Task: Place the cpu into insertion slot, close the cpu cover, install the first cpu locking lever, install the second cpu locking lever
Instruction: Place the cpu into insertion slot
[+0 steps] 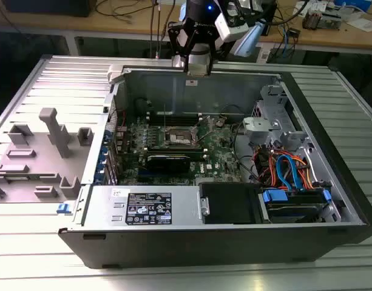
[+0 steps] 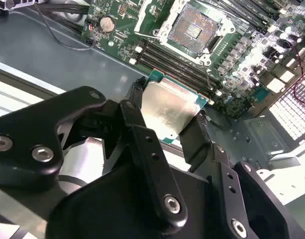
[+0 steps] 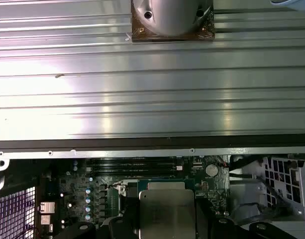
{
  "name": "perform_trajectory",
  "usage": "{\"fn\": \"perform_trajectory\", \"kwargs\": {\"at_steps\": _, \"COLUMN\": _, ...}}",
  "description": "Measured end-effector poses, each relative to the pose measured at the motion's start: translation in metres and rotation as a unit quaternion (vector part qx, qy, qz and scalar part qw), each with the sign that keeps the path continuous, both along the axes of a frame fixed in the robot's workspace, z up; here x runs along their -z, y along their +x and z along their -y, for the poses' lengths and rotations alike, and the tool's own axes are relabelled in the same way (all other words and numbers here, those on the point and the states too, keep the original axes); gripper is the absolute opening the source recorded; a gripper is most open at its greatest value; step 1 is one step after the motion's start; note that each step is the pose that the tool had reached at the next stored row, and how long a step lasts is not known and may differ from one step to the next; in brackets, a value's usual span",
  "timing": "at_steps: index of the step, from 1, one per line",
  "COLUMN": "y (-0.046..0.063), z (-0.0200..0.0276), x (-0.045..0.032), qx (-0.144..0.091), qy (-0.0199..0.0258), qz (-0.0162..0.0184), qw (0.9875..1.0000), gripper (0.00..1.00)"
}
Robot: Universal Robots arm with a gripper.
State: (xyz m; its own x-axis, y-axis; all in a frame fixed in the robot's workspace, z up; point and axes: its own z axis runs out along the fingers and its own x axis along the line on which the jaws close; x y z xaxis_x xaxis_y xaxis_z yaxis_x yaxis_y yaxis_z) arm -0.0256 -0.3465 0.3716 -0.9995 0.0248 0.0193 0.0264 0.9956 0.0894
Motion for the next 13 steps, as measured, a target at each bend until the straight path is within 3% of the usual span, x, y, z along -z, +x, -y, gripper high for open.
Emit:
{"fn": "perform_trajectory", "kwargs": {"at_steps": 8, "y": 0.0, "z": 0.0003, "x": 0.0, "qx": 0.0, "qy": -0.0001, "qz": 0.0, "qw": 1.0, "gripper": 0.54}}
{"fn": "perform_trajectory", "kwargs": {"at_steps": 13, "y": 0.0, "z": 0.0087, "x": 0.0002, "qx": 0.0, "qy": -0.0004, "qz": 0.0, "qw": 1.0, "gripper": 0.54}}
